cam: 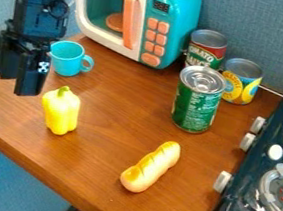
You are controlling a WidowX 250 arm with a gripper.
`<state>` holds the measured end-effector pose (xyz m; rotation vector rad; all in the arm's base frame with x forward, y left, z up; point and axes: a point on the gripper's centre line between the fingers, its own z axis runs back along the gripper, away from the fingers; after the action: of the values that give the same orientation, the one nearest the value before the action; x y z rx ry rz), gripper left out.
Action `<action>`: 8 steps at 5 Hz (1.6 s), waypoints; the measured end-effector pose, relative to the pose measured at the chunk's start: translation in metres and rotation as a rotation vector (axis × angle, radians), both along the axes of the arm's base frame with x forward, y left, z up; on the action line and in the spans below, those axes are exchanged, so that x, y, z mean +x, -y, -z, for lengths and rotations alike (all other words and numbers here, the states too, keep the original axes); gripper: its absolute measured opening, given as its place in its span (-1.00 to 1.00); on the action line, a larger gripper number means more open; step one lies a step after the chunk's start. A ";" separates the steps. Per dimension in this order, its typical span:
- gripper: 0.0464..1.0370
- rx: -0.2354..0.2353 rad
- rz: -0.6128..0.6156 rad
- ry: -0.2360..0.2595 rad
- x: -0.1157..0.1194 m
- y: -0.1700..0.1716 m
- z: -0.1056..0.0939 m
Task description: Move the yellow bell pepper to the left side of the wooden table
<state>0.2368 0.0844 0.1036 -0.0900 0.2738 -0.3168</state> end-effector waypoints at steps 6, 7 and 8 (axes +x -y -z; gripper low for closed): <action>0.93 0.006 -0.019 0.215 0.043 0.013 0.018; 0.93 0.031 -0.037 0.207 0.045 0.012 0.024; 0.86 0.053 -0.030 0.185 0.048 0.017 0.034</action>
<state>0.2845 0.0675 0.0697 -0.0128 0.0971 -0.2853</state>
